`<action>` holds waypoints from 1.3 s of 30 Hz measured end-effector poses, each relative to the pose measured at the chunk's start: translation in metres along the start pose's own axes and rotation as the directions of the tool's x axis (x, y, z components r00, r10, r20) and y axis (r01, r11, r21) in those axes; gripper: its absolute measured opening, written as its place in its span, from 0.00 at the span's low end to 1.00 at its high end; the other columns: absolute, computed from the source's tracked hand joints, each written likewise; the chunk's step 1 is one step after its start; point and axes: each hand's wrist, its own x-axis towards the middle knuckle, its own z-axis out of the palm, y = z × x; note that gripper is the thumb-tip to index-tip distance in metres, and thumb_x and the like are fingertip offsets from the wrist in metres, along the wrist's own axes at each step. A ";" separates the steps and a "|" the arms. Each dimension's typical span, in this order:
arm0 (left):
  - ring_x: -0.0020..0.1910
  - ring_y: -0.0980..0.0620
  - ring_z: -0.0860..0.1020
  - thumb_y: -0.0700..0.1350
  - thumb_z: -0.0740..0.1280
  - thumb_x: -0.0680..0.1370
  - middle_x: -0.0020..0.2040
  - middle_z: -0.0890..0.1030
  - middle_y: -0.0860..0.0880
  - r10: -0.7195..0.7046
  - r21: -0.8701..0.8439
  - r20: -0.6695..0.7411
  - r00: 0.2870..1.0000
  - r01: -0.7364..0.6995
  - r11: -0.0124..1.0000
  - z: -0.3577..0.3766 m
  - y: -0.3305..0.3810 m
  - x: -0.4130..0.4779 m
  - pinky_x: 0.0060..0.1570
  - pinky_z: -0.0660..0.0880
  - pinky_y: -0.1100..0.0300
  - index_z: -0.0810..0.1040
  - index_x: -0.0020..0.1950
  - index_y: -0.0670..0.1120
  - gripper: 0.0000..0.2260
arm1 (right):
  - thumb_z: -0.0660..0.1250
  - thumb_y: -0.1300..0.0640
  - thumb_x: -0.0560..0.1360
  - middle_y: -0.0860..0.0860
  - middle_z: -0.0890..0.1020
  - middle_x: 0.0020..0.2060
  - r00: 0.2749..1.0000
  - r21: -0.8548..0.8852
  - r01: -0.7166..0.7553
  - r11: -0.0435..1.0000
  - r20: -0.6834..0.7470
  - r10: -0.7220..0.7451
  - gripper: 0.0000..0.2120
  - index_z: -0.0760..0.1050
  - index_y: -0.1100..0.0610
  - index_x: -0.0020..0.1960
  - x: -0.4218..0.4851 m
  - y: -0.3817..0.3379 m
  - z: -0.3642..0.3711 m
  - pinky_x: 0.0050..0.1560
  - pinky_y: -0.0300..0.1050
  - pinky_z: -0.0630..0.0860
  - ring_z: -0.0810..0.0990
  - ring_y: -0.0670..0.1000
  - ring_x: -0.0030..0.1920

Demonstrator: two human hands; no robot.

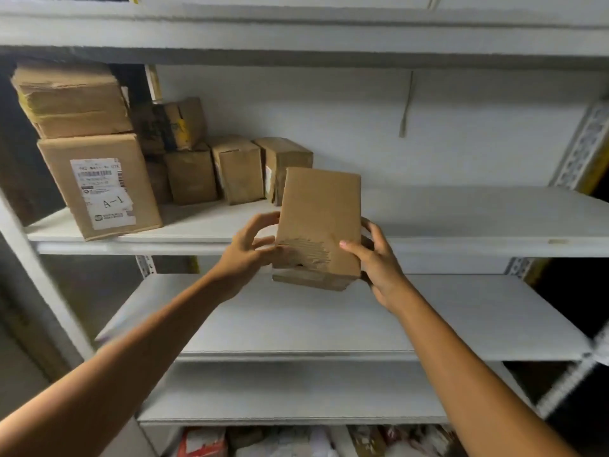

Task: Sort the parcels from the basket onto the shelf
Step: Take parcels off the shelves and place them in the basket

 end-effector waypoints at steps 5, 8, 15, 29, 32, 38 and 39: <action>0.52 0.51 0.81 0.38 0.70 0.69 0.61 0.78 0.53 -0.022 -0.074 0.168 0.986 0.034 0.997 0.098 -0.007 0.015 0.44 0.81 0.51 0.74 0.62 0.49 0.22 | 0.70 0.61 0.74 0.49 0.79 0.62 0.981 0.022 0.014 1.000 -0.195 -0.010 0.26 0.68 0.46 0.68 -0.053 0.000 -0.095 0.44 0.45 0.80 0.81 0.50 0.57; 0.52 0.50 0.81 0.36 0.70 0.70 0.59 0.79 0.53 -0.095 -0.145 0.252 0.963 0.135 0.980 0.154 -0.018 0.024 0.39 0.79 0.54 0.76 0.59 0.49 0.19 | 0.70 0.61 0.74 0.48 0.79 0.60 0.949 -0.003 -0.013 1.000 -0.314 0.011 0.24 0.69 0.43 0.64 -0.089 0.005 -0.147 0.46 0.46 0.80 0.80 0.49 0.57; 0.59 0.45 0.77 0.35 0.70 0.74 0.62 0.74 0.46 -0.252 -0.078 0.516 0.819 0.338 0.938 0.316 -0.053 0.035 0.44 0.80 0.52 0.70 0.69 0.48 0.25 | 0.69 0.62 0.73 0.46 0.80 0.55 0.763 0.002 -0.086 0.996 -0.643 0.067 0.21 0.72 0.44 0.61 -0.185 0.034 -0.260 0.46 0.42 0.75 0.79 0.48 0.55; 0.64 0.47 0.73 0.39 0.71 0.74 0.68 0.72 0.49 -0.274 0.218 0.928 0.253 0.228 0.949 0.587 -0.134 -0.060 0.57 0.77 0.49 0.60 0.76 0.55 0.35 | 0.66 0.57 0.77 0.52 0.78 0.60 0.161 0.197 -0.231 0.953 -0.958 0.237 0.21 0.66 0.54 0.68 -0.393 0.090 -0.351 0.57 0.57 0.77 0.77 0.53 0.59; 0.62 0.48 0.74 0.38 0.70 0.75 0.69 0.71 0.48 -0.287 0.252 0.946 0.151 0.214 0.944 0.625 -0.138 -0.094 0.56 0.77 0.50 0.58 0.77 0.53 0.35 | 0.66 0.58 0.77 0.49 0.79 0.57 0.047 0.258 -0.216 0.942 -0.961 0.274 0.20 0.67 0.55 0.68 -0.434 0.099 -0.356 0.58 0.59 0.75 0.77 0.50 0.56; 0.61 0.53 0.74 0.40 0.69 0.75 0.69 0.70 0.53 -0.288 0.290 0.957 -0.029 0.118 0.950 0.690 -0.138 -0.171 0.40 0.74 0.68 0.59 0.76 0.57 0.33 | 0.66 0.59 0.77 0.45 0.80 0.52 -0.104 0.369 -0.151 0.917 -0.928 0.357 0.19 0.67 0.53 0.67 -0.521 0.118 -0.378 0.54 0.54 0.75 0.77 0.46 0.52; 0.61 0.53 0.74 0.40 0.69 0.75 0.71 0.69 0.53 -0.297 0.300 0.954 -0.043 0.094 0.949 0.700 -0.138 -0.183 0.41 0.73 0.67 0.59 0.76 0.58 0.33 | 0.66 0.59 0.77 0.45 0.80 0.52 -0.119 0.387 -0.140 0.911 -0.921 0.372 0.20 0.67 0.53 0.67 -0.535 0.122 -0.383 0.53 0.53 0.75 0.77 0.47 0.52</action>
